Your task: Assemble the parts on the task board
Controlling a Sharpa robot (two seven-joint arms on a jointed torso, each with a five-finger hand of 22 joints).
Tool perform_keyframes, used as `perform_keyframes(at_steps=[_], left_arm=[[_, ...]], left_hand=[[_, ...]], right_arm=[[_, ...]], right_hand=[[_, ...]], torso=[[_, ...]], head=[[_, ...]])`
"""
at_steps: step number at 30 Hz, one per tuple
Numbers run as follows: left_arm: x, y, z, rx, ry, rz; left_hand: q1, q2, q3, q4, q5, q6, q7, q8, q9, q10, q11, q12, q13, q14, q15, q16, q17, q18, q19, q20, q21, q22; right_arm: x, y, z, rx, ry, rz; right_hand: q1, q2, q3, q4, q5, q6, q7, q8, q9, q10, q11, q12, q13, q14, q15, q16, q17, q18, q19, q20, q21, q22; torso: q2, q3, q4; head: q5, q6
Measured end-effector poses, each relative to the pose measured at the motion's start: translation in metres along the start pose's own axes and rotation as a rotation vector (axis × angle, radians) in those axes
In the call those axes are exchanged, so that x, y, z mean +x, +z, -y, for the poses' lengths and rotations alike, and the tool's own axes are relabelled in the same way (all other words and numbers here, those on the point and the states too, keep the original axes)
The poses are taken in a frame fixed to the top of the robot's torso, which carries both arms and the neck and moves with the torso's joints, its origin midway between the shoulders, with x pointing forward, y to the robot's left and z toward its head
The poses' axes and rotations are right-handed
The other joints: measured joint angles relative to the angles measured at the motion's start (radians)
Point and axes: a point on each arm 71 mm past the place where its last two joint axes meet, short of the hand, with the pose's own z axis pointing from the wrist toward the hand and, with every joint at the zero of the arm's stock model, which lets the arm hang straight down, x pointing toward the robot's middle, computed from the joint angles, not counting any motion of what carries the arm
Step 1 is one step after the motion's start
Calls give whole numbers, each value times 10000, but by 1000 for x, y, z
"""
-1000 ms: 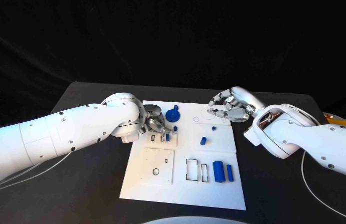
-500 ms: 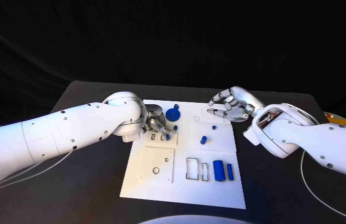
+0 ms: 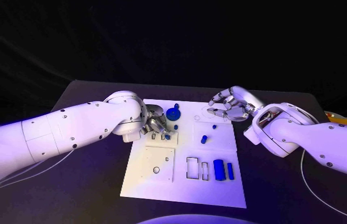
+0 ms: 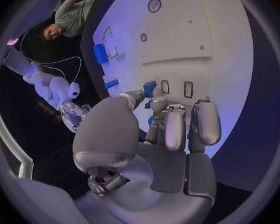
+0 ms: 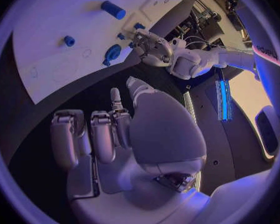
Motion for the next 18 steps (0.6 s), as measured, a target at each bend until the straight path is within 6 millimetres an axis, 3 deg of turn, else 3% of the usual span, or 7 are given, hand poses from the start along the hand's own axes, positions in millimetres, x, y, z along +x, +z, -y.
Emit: perform_keyframes(at_steps=[5,9,18], left_arm=[[1,0,-1,64,-408,-240],[2,-1,-3,117,-830,-447],[4,-6,-8,214,-1490,-637]], left_hand=[[401,-254,1205,84,-74,-112,7,207,400,2,-1,-1,73,2,-70,0,0,0,0,0,36,63],[605,-346,1481,336,-97,-187,2,383,495,167,-53,134,244,2,-69,0,0,0,54,-54,84,170],[643,-383,1667,391,-131,-227,13,424,495,259,-69,221,346,2,-69,0,0,0,53,-53,85,229]], right_arm=[[0,0,1,18,1,-4],[1,0,2,66,-5,5],[0,0,5,168,-29,52]], right_hand=[[0,0,27,27,0,0,0,0,1,0,0,0,0,0,0,0,0,1,0,0,-44,0],[0,0,0,55,0,0,0,40,10,0,0,0,-1,0,0,0,0,0,0,0,-44,0],[-98,-11,-28,83,0,0,0,40,18,0,0,0,-2,0,0,0,-1,0,0,0,-80,7]], torso=[[3,3,-5],[4,5,-12],[2,6,0]], head=[[-2,-4],[-13,2],[-21,5]])
